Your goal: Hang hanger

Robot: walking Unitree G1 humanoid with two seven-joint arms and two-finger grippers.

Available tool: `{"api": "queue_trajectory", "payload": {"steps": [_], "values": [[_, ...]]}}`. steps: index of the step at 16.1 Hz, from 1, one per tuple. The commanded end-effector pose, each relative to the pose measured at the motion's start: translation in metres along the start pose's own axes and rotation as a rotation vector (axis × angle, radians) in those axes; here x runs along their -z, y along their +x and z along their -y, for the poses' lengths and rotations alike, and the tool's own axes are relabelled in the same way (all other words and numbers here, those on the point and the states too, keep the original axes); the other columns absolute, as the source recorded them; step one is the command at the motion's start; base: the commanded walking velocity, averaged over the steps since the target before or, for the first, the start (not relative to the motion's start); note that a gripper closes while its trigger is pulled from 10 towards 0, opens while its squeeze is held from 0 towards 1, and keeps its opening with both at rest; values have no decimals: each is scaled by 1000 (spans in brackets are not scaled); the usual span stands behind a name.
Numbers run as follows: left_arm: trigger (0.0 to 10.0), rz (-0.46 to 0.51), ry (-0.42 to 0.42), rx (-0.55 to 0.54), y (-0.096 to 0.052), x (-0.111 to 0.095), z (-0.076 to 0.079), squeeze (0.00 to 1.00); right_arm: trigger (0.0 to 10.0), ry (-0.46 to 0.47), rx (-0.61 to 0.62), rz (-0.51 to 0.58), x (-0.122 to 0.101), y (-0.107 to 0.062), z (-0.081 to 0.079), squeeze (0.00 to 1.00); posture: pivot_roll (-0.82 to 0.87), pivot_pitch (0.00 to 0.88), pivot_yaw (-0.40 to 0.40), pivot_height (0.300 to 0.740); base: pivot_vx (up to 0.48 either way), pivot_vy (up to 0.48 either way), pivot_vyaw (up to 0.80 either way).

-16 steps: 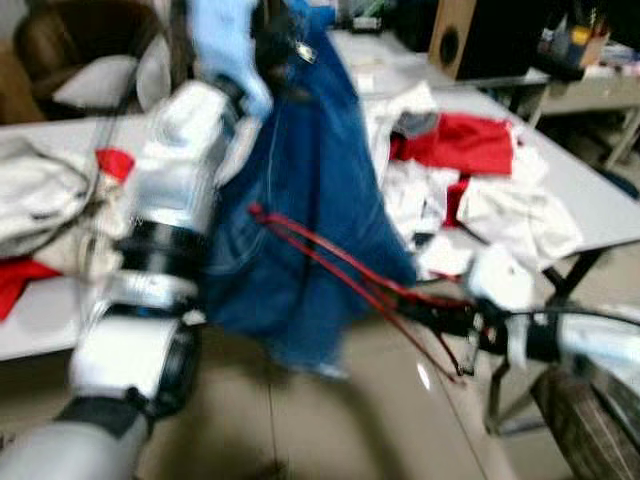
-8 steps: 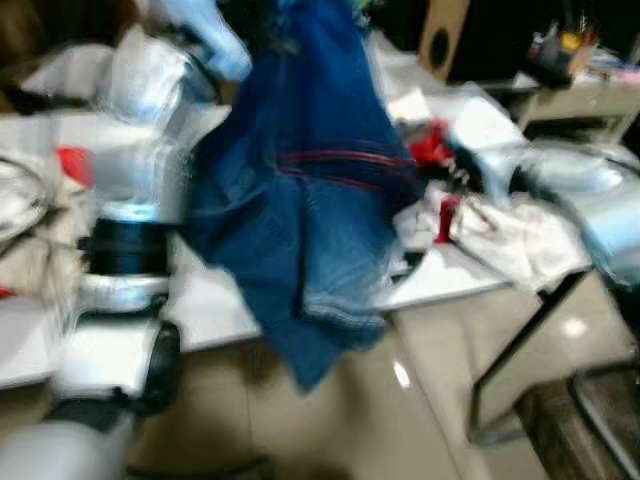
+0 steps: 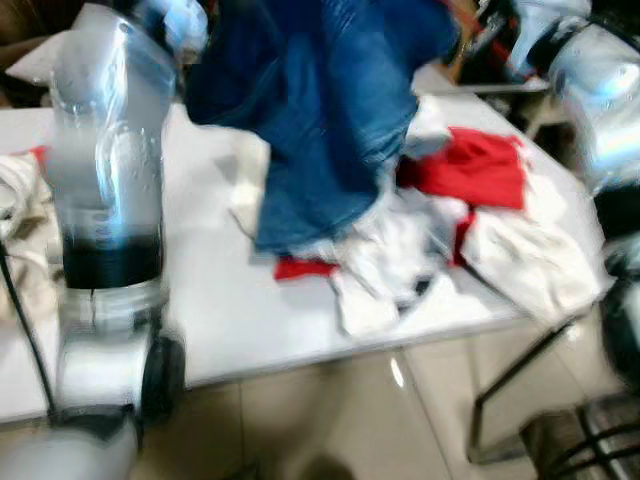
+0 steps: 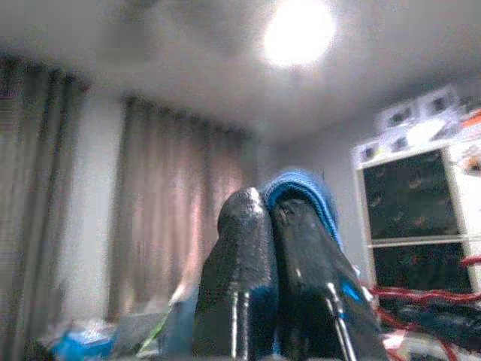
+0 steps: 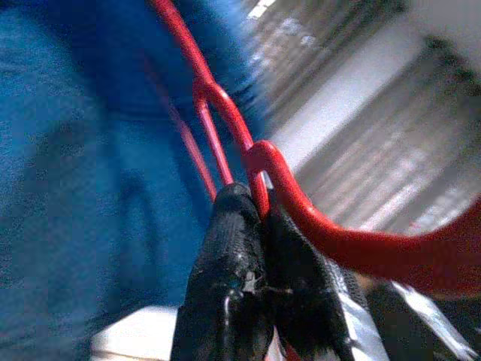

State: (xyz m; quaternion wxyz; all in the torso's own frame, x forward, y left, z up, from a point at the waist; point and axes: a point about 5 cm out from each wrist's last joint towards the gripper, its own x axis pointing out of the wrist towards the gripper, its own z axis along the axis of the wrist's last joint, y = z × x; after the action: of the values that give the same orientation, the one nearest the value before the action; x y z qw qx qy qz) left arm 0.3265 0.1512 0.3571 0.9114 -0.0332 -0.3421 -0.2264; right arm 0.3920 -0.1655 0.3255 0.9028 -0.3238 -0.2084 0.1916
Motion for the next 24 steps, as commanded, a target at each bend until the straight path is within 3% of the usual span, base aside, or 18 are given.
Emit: {"api": "queue_trajectory", "payload": {"steps": [1, 2, 3, 5, 6, 8, 10, 11, 15, 16, 19, 20, 22, 24], "values": [[10000, -105, -8, 28, -8, 27, 19, 0, 10000, 13, -81, -24, 19, -13, -13, 0, -37, 0, -44, 740, 345, 0, 0], [10000, -226, -2, 51, -25, 54, 31, 0, 10000, 36, -202, -29, 30, -26, -35, 0, -41, 0, -37, 740, 0, 0, 0], [10000, -423, 19, 65, -55, 96, 41, 0, 10000, 57, -360, -35, 37, -49, -61, 0, -48, 0, -27, 740, 0, 0, 0], [10000, -607, 42, 51, -82, 126, 45, 0, 10000, 78, -456, -34, 38, -67, -76, 0, -52, 0, -23, 740, 0, 0, 0], [10000, -768, 74, 89, -107, 146, 50, 0, 10000, 109, -504, -44, 38, -85, -84, 0, -61, 0, -11, 740, 0, 0, 0], [10000, -882, 50, 193, -126, 154, 60, 0, 10000, 147, -603, -74, 31, -116, -88, 0, -64, 0, -5, 740, 0, 0, 0], [10000, -906, 72, 176, -128, 158, 55, 0, 10000, 167, -694, -105, 18, -141, -87, 0, -64, 0, -5, 740, 0, 0, 0], [10000, -913, 80, 155, -127, 159, 50, 1000, 10000, 166, -718, -120, 15, -149, -83, 0, -69, 0, 3, 740, 0, 0, 0], [10000, -927, 53, 104, -121, 161, 33, 1000, 10000, 127, -808, -250, 8, -183, -67, 0, -73, 0, 7, 740, 0, 0, 0], [10000, -906, 44, 65, -119, 158, 22, 1000, 10000, 116, -806, -326, 3, -199, -55, 0, -74, 0, 9, 740, 0, 0, 0], [10000, -886, 33, 38, -122, 158, 11, 1000, 10000, 176, -730, -351, -7, -214, -39, 0, -80, 0, 17, 740, 0, 0, 0], [10000, -859, -1, 42, -121, 155, 12, 1000, 10000, 200, -699, -333, -11, -215, -36, 0, -84, 0, 26, 740, 0, 0, 0], [10000, -719, -201, 92, -117, 133, 20, 1000, 10000, 304, -534, -254, -20, -214, -28, 0, -86, 0, 29, 740, 0, 0, 0], [10000, -632, -285, 177, -120, 113, 27, 1000, 10000, 396, -444, -209, -22, -214, -38, 0, -81, 0, 27, 740, 0, 0, 0]]}}
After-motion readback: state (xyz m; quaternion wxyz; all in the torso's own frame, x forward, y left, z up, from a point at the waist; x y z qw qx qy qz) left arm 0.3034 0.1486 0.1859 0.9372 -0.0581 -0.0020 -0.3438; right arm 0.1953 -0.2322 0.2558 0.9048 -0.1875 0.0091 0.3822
